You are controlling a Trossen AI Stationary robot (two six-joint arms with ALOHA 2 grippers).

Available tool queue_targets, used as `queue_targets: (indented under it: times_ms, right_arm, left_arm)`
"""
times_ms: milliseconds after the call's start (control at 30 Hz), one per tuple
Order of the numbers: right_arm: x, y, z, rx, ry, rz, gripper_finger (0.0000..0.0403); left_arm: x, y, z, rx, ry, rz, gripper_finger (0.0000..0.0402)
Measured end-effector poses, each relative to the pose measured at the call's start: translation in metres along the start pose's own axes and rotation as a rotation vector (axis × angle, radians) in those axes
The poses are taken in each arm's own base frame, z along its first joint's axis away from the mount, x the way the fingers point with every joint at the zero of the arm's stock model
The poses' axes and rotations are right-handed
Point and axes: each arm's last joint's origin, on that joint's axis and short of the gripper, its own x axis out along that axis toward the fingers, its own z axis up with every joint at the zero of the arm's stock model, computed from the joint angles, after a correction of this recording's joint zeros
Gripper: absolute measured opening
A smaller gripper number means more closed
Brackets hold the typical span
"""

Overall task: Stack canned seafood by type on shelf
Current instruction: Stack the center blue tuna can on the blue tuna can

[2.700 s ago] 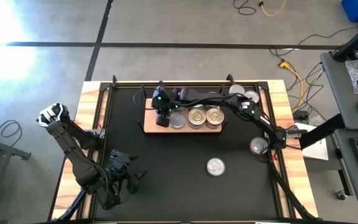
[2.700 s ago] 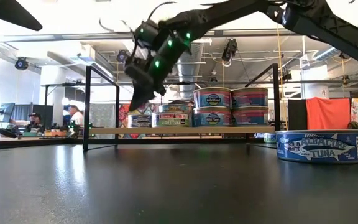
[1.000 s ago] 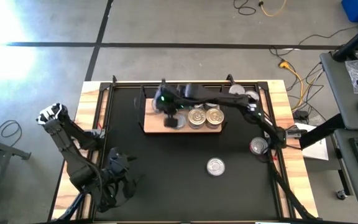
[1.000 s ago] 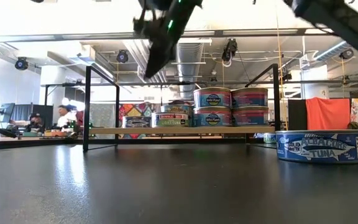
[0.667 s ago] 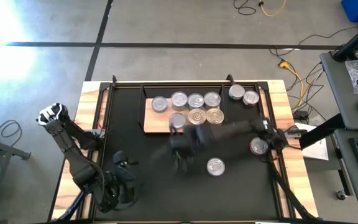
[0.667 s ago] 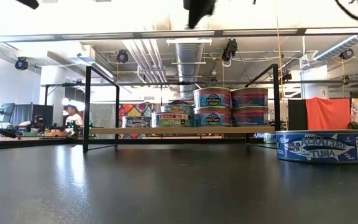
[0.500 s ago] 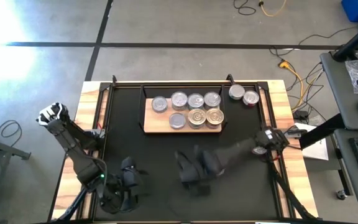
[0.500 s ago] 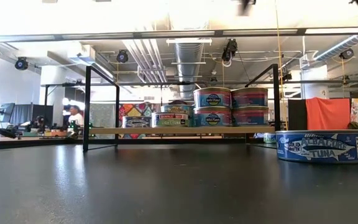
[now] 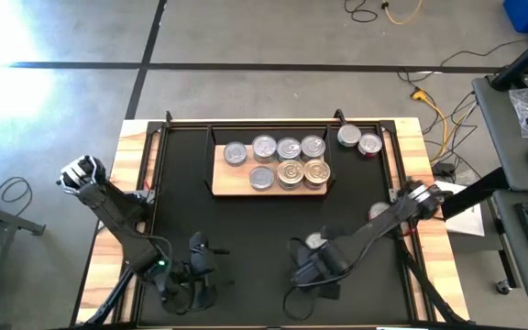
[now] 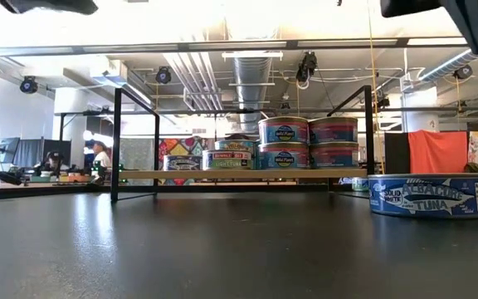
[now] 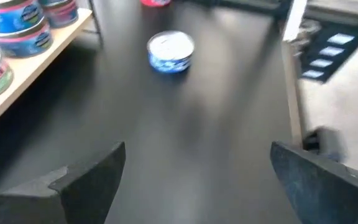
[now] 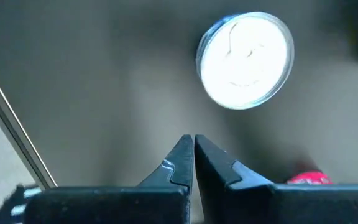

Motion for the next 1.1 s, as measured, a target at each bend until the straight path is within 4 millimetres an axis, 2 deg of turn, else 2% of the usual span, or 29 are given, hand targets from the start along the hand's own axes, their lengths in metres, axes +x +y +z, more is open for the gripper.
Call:
queue_targets:
  times_ms: [133, 267, 533, 700, 833, 933, 1000, 1100]
  right_arm:
    - [0.006, -0.021, -0.015, 0.05, -0.15, 0.059, 0.0009]
    - [0.036, -0.04, -0.022, 0.116, -0.217, 0.093, 0.0009]
    - [0.094, -0.058, -0.01, 0.112, -0.236, 0.139, 0.0009]
    - [0.106, -0.062, -0.002, 0.114, -0.266, 0.147, 0.0009]
    - [0.095, -0.05, 0.014, 0.081, -0.413, 0.257, 0.0009]
    - [0.074, -0.04, 0.021, 0.043, -0.501, 0.3, 0.0009]
    - [0.057, -0.035, 0.018, 0.022, -0.544, 0.292, 0.0009]
    - [0.043, -0.033, 0.008, 0.01, -0.552, 0.235, 0.0009]
  left_arm:
    - [0.026, -0.002, -0.009, 0.032, 0.026, 0.044, 0.0384]
    - [0.05, -0.003, -0.011, 0.033, 0.041, 0.035, 0.0384]
    - [0.099, 0.003, -0.015, 0.097, 0.072, -0.037, 0.0384]
    - [0.127, 0.011, -0.024, 0.126, 0.121, -0.061, 0.0384]
    - [0.137, 0.013, -0.026, 0.116, 0.137, -0.083, 0.0384]
    - [0.137, 0.013, -0.025, 0.114, 0.134, -0.088, 0.0384]
    - [0.137, 0.013, -0.025, 0.115, 0.137, -0.087, 0.0384]
    - [0.136, 0.013, -0.025, 0.118, 0.15, -0.096, 0.0384]
